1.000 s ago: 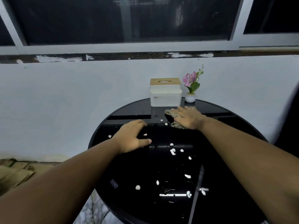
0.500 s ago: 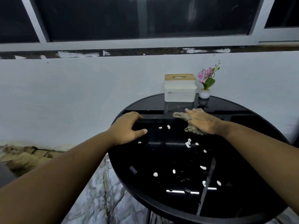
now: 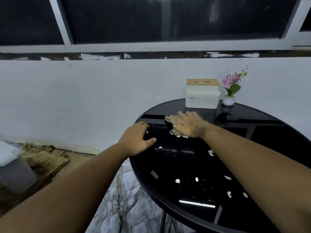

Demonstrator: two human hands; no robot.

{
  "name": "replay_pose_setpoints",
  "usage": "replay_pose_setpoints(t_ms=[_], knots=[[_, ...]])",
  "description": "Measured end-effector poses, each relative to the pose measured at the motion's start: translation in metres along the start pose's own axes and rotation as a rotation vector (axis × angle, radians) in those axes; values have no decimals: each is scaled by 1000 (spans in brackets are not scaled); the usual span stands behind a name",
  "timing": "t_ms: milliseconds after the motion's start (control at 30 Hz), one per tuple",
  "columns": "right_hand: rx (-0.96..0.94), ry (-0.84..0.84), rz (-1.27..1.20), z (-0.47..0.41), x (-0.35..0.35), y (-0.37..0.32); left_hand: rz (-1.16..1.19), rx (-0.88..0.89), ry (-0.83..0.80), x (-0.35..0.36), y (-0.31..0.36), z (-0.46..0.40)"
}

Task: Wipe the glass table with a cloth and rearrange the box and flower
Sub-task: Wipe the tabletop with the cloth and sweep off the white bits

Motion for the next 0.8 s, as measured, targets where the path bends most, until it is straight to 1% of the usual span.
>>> replay_pose_setpoints(t_ms=[133,200,267,367,433,500,667,800], knots=[[-119,-36,-29,19,7,-15,19,-16,5,-1,3,5],[-146,-71,-59,27,7,-7,67,-28,41,1,3,10],[-143,-64,-80,31,4,12,97,-33,97,4,2,16],[-18,-9,-135,33,4,46,82,-41,138,11,1,22],[93,14,-114,24,5,60,70,-55,133,14,3,21],[152,19,-70,5,4,61,62,-67,131,15,2,19],[204,44,-86,-34,-10,21,82,-63,107,16,-1,19],[180,56,-100,-51,-22,-30,70,-54,114,15,-1,18]])
Point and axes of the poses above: each hand's wrist, its own z-axis away from the middle knuckle, its own x-axis out of the palm, y = z × x, the point moved 2 cm from there along -z, towards the middle knuckle, and after that the axes turned 14 degrees about -y, right-handed, at the moved point
